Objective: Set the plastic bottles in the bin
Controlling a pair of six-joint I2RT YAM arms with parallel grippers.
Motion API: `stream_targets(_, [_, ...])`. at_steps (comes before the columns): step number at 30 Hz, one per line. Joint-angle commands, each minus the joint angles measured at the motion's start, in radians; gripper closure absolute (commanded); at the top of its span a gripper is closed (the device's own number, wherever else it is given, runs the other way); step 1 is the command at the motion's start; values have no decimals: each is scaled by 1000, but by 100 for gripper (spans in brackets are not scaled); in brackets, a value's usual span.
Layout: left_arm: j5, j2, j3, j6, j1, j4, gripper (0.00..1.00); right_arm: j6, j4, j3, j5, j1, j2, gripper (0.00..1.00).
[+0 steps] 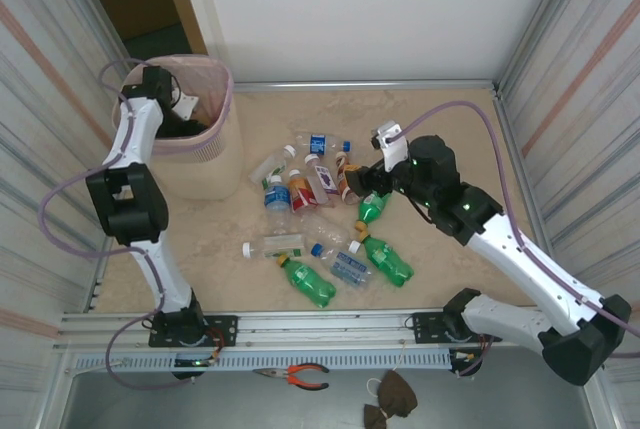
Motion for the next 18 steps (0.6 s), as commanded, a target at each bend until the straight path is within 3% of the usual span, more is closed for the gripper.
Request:
stream_targets(1, [127,-115,-21,-35,20,65,36,65,-83,75,35,-10,46,14])
stream_targets(10, [332,-277,-111,-94,56,201,35,19,-163,178,-53,-101,208,14])
stream_targets(18, [382,-408,-266,-122,56,356,35,-331,-246,322,-295,-255,493,19])
